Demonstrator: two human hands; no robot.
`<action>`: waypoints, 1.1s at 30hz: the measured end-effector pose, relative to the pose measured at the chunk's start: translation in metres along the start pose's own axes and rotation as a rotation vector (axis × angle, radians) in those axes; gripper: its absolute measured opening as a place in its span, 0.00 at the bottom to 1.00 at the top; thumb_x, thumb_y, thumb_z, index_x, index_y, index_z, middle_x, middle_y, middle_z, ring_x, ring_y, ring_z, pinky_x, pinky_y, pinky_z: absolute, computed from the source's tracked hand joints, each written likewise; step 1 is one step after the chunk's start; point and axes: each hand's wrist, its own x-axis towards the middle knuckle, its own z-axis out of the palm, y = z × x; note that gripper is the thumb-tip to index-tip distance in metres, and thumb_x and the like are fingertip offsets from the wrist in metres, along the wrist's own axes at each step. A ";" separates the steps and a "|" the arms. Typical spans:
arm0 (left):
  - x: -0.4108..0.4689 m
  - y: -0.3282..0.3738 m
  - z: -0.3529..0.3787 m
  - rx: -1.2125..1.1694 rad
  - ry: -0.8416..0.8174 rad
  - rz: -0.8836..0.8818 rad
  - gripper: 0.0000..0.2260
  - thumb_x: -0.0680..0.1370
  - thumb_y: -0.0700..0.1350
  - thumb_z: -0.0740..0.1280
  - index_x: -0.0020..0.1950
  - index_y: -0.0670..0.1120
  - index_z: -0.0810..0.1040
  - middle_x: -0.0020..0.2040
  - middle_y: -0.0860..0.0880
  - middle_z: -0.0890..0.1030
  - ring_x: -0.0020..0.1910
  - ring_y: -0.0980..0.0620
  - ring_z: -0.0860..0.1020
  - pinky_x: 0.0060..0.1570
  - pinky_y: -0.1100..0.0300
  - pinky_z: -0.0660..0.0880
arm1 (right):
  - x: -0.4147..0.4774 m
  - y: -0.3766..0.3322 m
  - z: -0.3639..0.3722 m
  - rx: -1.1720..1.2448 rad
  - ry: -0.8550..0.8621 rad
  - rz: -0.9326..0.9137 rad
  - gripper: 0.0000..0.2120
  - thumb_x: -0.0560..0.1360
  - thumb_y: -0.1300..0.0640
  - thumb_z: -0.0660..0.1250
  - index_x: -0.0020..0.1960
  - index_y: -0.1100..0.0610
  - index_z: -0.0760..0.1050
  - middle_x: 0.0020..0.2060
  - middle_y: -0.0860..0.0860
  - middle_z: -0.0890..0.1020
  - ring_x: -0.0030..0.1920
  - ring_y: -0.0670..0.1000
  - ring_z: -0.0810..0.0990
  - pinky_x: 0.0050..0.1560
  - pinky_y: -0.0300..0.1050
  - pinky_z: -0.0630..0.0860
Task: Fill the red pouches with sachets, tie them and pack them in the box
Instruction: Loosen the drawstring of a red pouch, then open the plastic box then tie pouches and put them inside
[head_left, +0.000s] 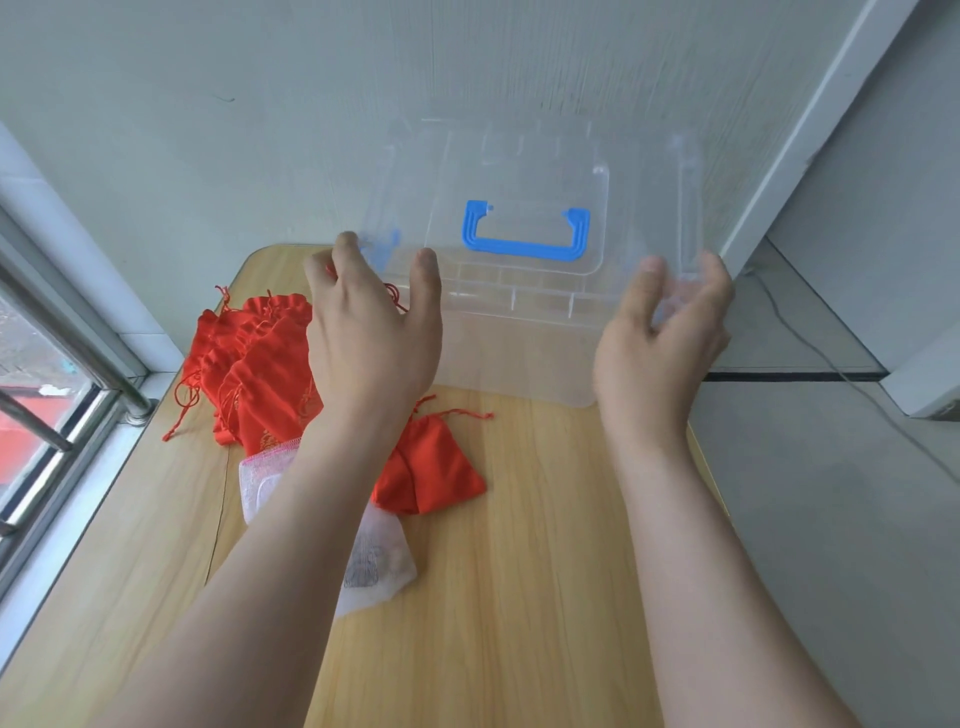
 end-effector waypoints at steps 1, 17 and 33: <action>-0.001 0.002 0.001 -0.015 -0.007 0.009 0.28 0.84 0.63 0.62 0.75 0.44 0.70 0.67 0.45 0.73 0.60 0.42 0.75 0.52 0.58 0.61 | 0.002 -0.001 -0.002 0.055 0.028 0.042 0.28 0.87 0.49 0.61 0.83 0.60 0.60 0.54 0.40 0.75 0.65 0.54 0.73 0.67 0.47 0.71; -0.049 0.024 0.014 -0.080 -0.141 0.281 0.24 0.87 0.47 0.61 0.83 0.44 0.63 0.75 0.45 0.71 0.59 0.46 0.76 0.54 0.50 0.74 | 0.020 0.005 -0.075 0.937 0.149 0.712 0.11 0.88 0.59 0.59 0.64 0.64 0.74 0.56 0.60 0.87 0.42 0.55 0.90 0.44 0.45 0.84; -0.046 0.008 0.038 0.289 -0.335 0.311 0.33 0.86 0.49 0.62 0.87 0.53 0.49 0.83 0.46 0.55 0.36 0.41 0.73 0.31 0.53 0.69 | 0.023 0.030 -0.053 1.020 0.071 0.698 0.28 0.86 0.68 0.61 0.82 0.60 0.55 0.66 0.61 0.75 0.51 0.63 0.89 0.53 0.57 0.87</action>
